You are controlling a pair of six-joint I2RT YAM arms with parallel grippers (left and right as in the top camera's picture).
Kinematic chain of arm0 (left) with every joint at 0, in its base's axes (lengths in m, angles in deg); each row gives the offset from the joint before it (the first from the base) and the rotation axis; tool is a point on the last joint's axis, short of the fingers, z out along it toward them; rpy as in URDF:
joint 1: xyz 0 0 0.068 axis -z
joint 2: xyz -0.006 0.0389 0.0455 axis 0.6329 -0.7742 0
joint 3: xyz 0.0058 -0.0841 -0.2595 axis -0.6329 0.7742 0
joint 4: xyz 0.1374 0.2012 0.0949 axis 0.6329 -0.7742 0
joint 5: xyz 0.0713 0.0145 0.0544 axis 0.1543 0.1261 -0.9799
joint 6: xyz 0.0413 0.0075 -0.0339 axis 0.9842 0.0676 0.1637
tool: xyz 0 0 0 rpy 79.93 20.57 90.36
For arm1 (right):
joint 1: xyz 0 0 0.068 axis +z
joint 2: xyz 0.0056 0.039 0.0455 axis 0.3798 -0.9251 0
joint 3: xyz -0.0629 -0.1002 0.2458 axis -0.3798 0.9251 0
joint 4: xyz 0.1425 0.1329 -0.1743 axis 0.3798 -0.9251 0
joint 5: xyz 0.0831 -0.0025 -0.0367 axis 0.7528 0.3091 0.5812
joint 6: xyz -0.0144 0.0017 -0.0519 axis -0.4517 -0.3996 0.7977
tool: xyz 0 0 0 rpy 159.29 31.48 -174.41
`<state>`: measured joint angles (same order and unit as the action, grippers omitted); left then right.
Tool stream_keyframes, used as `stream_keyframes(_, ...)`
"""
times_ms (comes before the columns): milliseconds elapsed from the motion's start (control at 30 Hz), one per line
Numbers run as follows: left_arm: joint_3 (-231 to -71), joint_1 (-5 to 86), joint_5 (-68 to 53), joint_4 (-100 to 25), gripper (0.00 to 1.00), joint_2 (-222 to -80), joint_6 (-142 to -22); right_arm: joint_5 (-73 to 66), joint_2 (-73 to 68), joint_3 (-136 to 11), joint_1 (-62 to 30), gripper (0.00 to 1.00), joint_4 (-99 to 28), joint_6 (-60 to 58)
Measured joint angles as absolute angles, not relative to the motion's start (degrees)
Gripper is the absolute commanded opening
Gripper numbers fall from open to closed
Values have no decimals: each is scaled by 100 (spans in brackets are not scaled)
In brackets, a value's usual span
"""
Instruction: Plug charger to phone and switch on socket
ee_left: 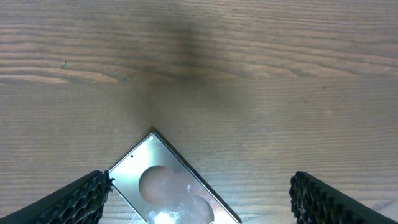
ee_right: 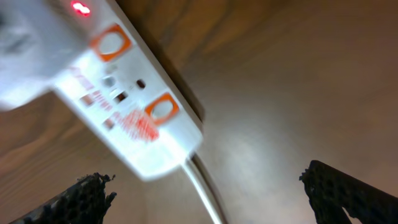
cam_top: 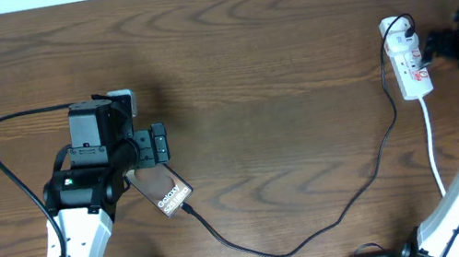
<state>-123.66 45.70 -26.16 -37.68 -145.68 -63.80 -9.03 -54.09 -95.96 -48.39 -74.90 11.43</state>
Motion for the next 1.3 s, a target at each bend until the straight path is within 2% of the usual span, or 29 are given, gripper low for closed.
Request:
stream_keyframes(267,-12366,4570,-2616,-3768,94,-14568,-6380,-656,-3414,-9607,-4788,99,-7628,813)
stream_keyframes(433,-12366,4570,-2616,-3768,94,-14568,-6380,-464,-2736,-9613,-4775,99,-7637,717)
stream_keyframes(1300,-12366,4577,-2616,-3956,94,-14470,-6380,-365,-2504,-9613,-4775,99,-7648,682)
